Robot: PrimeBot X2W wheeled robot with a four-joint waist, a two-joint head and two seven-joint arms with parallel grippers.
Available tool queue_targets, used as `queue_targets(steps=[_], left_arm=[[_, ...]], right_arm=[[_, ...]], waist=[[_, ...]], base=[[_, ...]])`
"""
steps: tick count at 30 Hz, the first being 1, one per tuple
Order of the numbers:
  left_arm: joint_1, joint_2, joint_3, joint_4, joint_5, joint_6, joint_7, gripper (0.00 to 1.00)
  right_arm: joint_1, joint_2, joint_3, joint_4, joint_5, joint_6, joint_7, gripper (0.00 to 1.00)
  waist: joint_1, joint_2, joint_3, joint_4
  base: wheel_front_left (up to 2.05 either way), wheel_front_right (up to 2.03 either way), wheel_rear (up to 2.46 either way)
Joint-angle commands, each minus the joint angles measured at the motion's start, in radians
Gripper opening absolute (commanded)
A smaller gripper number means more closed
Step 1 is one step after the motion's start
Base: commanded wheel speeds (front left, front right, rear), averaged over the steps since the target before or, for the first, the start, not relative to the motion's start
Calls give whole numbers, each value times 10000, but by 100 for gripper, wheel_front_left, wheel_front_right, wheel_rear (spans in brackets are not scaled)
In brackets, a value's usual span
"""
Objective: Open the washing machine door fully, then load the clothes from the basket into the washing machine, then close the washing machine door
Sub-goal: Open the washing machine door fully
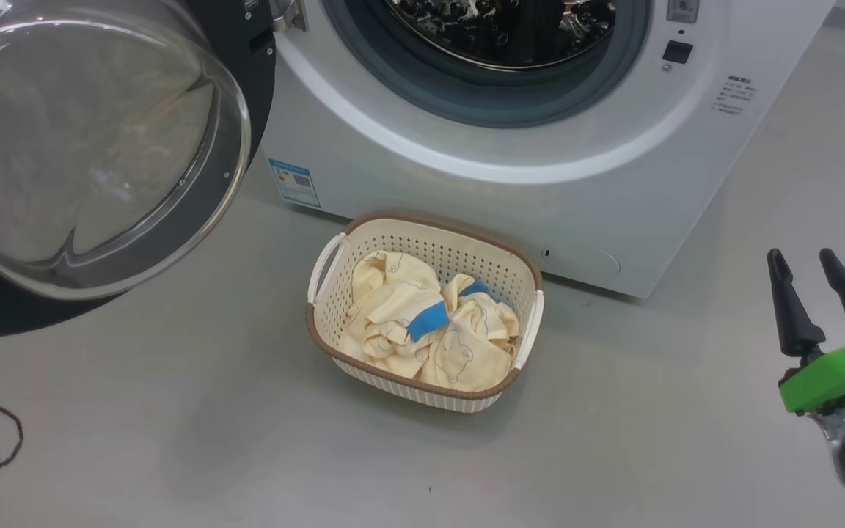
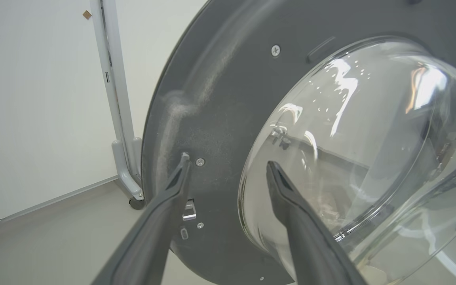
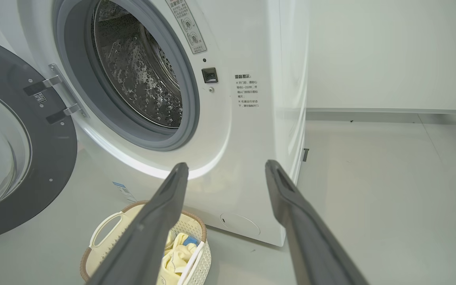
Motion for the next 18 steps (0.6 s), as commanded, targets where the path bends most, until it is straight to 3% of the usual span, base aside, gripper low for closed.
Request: queue_targets(steps=[1,11,18], left_arm=[[-10,344,145,-455,-20,-45,-66,100],[1613,-270,-1413,-2056,-985,-65,-66,100],[2193,-125,-2724,-2796,-1715,-66,-66,100]], right_arm=[[1,-192,102,-285,53,4,-122,100],[353,4,0,-387,101,4,-122,100],[555,116,-183,-396,119,4,-122,100]], waist=[[0,0,-81,-27],[0,0,-513,-438],[0,0,-628,-912]], base=[[0,0,0],[0,0,0],[0,0,0]])
